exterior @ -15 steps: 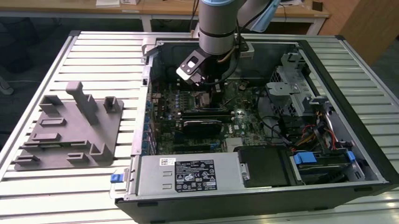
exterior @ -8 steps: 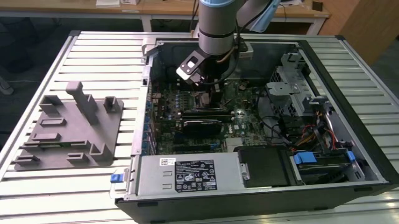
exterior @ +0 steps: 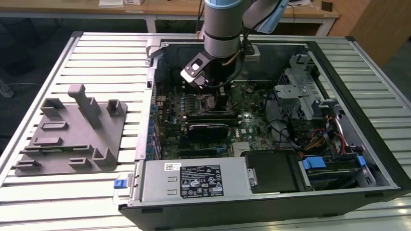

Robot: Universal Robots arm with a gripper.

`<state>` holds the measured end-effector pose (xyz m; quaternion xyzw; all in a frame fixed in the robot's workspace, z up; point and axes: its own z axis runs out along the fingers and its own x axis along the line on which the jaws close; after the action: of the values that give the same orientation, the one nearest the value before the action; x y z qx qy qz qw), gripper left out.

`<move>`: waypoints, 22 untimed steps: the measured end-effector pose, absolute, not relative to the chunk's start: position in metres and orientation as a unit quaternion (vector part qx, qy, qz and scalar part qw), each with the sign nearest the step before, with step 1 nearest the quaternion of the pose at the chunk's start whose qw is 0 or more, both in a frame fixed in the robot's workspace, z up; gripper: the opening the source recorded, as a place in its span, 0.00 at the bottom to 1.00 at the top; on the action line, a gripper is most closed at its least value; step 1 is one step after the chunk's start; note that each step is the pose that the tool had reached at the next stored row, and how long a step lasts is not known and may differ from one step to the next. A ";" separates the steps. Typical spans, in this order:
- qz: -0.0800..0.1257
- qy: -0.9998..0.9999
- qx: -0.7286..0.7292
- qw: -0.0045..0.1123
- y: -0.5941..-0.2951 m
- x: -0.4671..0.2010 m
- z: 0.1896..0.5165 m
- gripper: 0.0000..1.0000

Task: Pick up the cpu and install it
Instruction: 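Place the cpu into insertion slot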

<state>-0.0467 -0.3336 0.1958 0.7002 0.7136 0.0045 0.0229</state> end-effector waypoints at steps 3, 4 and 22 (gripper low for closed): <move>0.005 0.714 0.700 0.023 -0.333 -0.047 0.194 0.55; 0.005 0.714 0.700 0.023 -0.333 -0.047 0.194 0.55; 0.004 0.713 0.701 0.023 -0.332 -0.049 0.191 0.55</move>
<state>-0.0488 -0.3324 0.1911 0.7006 0.7132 0.0045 0.0229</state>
